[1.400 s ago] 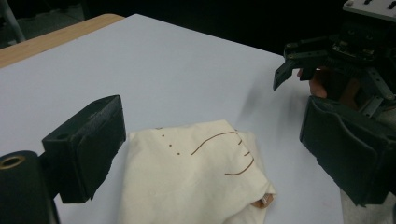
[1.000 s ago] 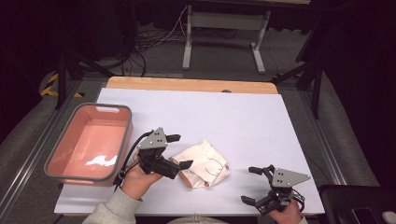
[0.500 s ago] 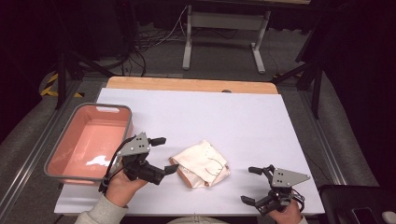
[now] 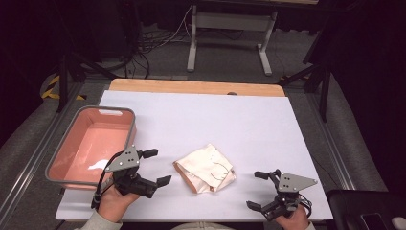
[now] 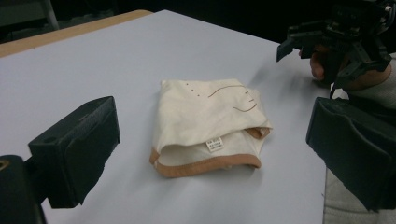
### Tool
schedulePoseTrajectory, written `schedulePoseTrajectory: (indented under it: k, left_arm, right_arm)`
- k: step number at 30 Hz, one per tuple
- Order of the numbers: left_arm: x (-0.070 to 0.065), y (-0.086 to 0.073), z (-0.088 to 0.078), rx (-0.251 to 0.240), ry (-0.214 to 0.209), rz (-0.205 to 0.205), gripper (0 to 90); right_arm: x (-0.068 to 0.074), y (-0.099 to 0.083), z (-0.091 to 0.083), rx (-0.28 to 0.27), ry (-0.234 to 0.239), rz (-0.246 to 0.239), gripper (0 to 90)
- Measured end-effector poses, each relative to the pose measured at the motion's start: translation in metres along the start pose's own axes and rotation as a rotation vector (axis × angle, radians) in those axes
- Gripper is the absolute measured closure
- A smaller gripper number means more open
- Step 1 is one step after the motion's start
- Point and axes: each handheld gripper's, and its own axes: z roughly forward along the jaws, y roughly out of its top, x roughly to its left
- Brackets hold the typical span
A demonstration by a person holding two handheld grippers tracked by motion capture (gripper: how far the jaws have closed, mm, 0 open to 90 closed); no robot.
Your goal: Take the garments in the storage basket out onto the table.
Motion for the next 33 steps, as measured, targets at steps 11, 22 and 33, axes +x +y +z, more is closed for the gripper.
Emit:
schedulePoseTrajectory:
  k: [11, 22, 33]
  left_arm:
    - [-0.010, -0.023, -0.014, -0.023, 0.014, 0.007, 4.2]
    - [-0.006, -0.054, -0.017, -0.051, 0.005, -0.076, 3.6]
    - [-0.001, -0.062, -0.010, -0.005, 0.043, -0.043, 2.8]
  right_arm:
    - [0.000, 0.000, 0.001, 0.005, 0.001, -0.003, 0.0]
    - [0.001, 0.000, 0.000, 0.001, 0.001, 0.001, 0.0]
    - [0.000, 0.000, 0.000, 0.003, 0.003, 0.002, 0.0]
